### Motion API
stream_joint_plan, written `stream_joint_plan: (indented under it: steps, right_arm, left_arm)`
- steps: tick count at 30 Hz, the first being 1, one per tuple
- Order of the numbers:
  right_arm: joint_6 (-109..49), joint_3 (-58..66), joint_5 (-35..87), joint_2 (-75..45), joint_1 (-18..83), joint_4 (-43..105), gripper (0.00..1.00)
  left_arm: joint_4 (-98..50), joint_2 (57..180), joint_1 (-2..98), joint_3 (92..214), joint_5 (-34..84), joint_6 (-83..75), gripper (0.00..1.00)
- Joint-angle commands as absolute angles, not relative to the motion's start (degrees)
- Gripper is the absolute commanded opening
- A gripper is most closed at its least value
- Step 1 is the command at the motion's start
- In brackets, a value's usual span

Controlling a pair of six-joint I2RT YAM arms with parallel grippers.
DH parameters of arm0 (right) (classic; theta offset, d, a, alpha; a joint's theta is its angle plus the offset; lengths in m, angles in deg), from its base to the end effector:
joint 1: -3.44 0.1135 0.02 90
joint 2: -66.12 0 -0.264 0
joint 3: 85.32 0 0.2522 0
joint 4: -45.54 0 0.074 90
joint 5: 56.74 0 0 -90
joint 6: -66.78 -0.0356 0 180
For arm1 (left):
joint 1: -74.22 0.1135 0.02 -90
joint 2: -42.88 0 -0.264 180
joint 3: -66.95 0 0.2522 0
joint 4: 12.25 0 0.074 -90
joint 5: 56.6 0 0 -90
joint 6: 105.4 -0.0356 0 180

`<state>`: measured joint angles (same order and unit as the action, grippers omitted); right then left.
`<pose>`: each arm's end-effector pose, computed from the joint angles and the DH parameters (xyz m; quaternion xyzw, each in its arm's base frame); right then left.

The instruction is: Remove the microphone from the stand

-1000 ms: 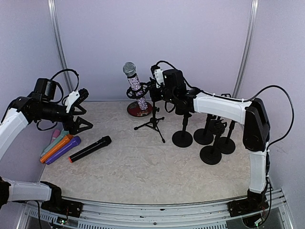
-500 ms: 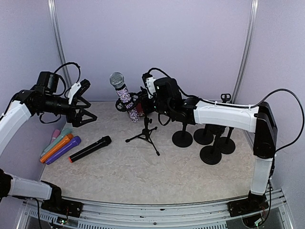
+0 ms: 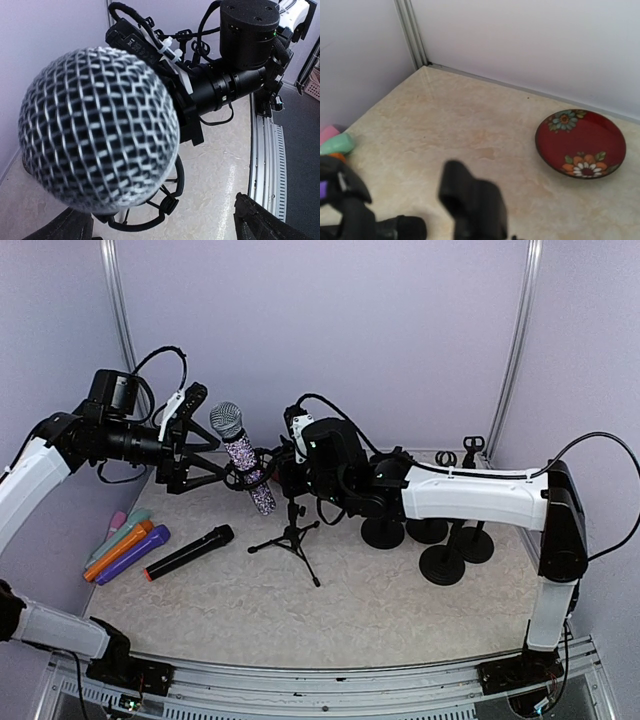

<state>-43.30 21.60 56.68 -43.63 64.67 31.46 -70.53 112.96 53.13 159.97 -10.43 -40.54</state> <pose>0.2353 0.3992 0.3185 -0.1633 0.7790 0.2562 0.5486 0.2184 -0.1107 0.4023 0.4812 0.6907 -0.3163 0.4374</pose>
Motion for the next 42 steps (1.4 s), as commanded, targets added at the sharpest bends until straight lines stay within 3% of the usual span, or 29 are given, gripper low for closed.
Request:
stream_joint_plan:
  steps: [1,6,17,25,34,42]
  right_arm:
    - [-48.9,22.2,56.5,-42.0,66.9,31.9,0.0]
    - [-48.9,20.9,57.5,-41.6,67.7,32.0,0.0]
    - [-48.5,20.2,58.4,-41.4,68.2,31.3,0.0]
    - [-47.1,18.0,60.3,-39.9,68.2,31.0,0.0]
    - [-42.8,18.0,61.7,-39.4,68.2,29.9,0.0]
    - [-36.8,20.1,64.4,-40.2,68.7,28.0,0.0]
  left_arm:
    - [-67.0,115.4,51.8,162.9,-10.9,-38.2,0.94]
    - [-63.7,117.0,51.9,163.3,-10.3,-36.8,0.84]
    - [-60.5,117.2,51.9,164.3,-16.5,-36.5,0.42]
    - [-63.2,115.6,52.1,168.4,-19.4,-39.4,0.23]
    - [-71.3,116.3,52.6,180.7,-18.2,-42.8,0.18]
    - [-69.1,112.9,51.6,178.5,-15.8,-42.4,0.17]
